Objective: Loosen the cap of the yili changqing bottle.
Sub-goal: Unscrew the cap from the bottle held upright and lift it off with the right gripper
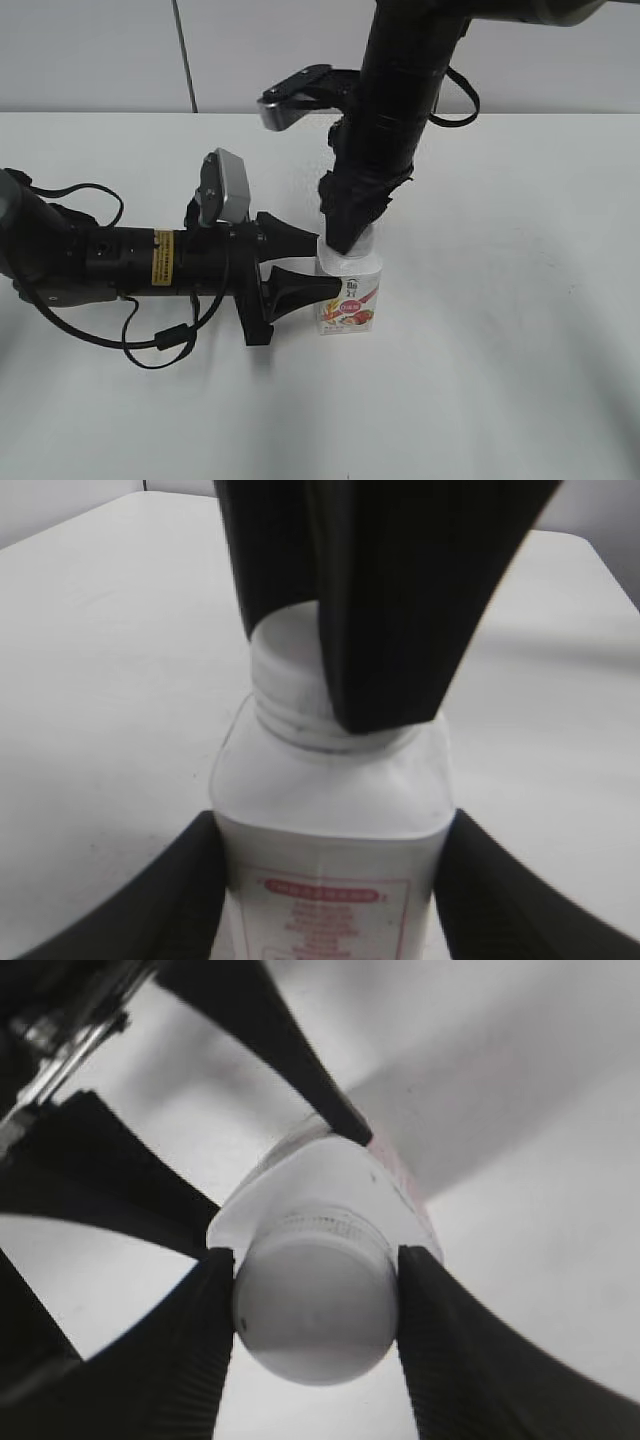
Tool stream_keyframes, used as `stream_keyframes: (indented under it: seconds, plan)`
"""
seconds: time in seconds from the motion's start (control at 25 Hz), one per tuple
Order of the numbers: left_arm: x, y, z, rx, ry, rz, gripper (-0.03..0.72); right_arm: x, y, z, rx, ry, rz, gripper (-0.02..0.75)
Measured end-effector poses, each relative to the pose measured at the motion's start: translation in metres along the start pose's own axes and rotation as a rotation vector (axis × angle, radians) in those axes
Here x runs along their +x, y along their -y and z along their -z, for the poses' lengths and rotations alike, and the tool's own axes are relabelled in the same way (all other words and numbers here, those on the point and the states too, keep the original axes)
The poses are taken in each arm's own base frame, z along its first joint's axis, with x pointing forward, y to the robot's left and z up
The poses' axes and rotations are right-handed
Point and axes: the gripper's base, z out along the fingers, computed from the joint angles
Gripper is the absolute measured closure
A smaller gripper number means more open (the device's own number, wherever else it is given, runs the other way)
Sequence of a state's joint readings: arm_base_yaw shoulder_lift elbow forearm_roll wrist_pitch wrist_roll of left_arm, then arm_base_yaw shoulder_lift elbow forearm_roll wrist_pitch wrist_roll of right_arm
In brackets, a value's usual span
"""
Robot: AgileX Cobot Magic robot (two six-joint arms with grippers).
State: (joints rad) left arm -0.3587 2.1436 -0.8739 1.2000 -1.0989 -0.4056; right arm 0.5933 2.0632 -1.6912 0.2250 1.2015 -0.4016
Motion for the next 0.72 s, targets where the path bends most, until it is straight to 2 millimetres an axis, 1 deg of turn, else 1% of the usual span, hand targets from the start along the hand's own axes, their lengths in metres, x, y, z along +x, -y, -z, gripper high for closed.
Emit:
stream_keyframes:
  seconds: [0.08, 0.2, 0.28, 0.4, 0.52, 0.72]
  plan:
    - [0.000, 0.000, 0.000, 0.000, 0.000, -0.001, 0.293, 0.000, 0.000, 0.000, -0.001, 0.001, 0.227, 0.346]
    - [0.000, 0.000, 0.000, 0.000, 0.000, -0.002, 0.293, 0.000, 0.000, 0.001, -0.001, 0.002, 0.519, 0.348]
    - [0.000, 0.000, 0.000, 0.000, 0.000, -0.002, 0.293, -0.002, 0.000, 0.003, 0.002, 0.007, 0.620, 0.348]
    - [0.000, 0.000, 0.000, -0.005, 0.001, 0.004, 0.293, -0.005, -0.001, 0.011, 0.010, 0.019, 0.676, 0.349]
    - [0.000, 0.000, 0.000, -0.004, -0.001, 0.004, 0.293, -0.013, -0.001, 0.026, 0.049, 0.063, 0.687, 0.349]
    - [0.000, 0.000, 0.000, -0.004, -0.001, 0.003, 0.293, -0.013, -0.007, 0.048, 0.081, 0.111, 0.676, 0.349]
